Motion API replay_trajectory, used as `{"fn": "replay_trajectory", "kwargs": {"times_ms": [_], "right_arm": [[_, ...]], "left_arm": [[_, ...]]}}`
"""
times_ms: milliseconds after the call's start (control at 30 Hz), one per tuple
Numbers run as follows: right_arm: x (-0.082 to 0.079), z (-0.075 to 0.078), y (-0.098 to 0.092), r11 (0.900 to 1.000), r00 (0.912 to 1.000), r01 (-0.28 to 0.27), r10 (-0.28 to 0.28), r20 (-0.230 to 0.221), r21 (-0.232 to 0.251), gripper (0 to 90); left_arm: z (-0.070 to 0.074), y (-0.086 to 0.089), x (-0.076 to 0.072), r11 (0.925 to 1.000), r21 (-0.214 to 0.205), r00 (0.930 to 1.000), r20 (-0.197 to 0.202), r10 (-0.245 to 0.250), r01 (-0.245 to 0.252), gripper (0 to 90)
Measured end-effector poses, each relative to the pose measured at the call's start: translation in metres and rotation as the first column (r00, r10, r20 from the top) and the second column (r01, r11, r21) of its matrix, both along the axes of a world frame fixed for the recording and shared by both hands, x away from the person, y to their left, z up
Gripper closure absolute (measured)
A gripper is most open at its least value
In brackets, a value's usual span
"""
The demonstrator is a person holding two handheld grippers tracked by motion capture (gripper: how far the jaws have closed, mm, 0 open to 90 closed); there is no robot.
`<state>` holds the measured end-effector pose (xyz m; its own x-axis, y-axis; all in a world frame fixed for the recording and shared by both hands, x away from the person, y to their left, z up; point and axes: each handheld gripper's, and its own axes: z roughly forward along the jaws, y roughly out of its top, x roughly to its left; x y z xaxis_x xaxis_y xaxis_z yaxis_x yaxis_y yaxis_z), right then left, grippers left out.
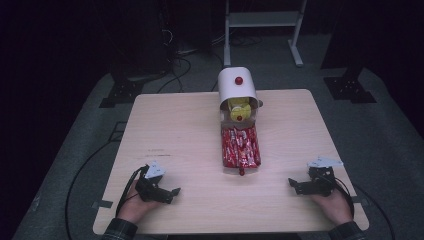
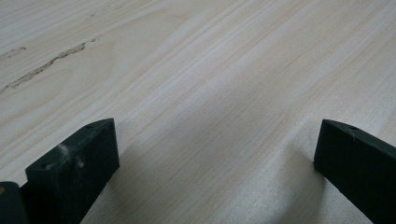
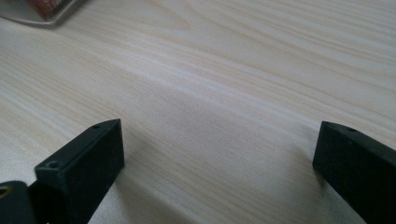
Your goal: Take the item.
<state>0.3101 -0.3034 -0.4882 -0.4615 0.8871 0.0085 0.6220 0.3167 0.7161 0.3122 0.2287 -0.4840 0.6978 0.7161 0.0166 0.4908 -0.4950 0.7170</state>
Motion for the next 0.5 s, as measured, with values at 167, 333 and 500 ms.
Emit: {"fn": "replay_trajectory", "kwargs": {"times_ms": [167, 333, 500], "right_arm": [[0.0003, 0.0004, 0.0001, 1.0000, 1.0000, 0.000, 0.000, -0.004, -0.002, 1.2], [0.0020, 0.0008, 0.0006, 1.0000, 1.0000, -0.006, 0.006, -0.008, -0.005, 1.2], [0.0036, 0.0030, 0.0006, 1.0000, 0.9997, -0.003, 0.003, -0.023, 0.004, 1.2]], "left_arm": [[0.0000, 0.0000, 0.0000, 1.0000, 0.000, 1.0000, 0.000, 0.000, 0.000, 0.0], [0.0000, 0.0000, 0.0000, 1.0000, 0.000, 1.0000, 0.000, 0.000, 0.000, 0.0], [0.0000, 0.0000, 0.0001, 1.0000, 0.000, 1.0000, 0.000, 0.000, 0.000, 0.0]]}}
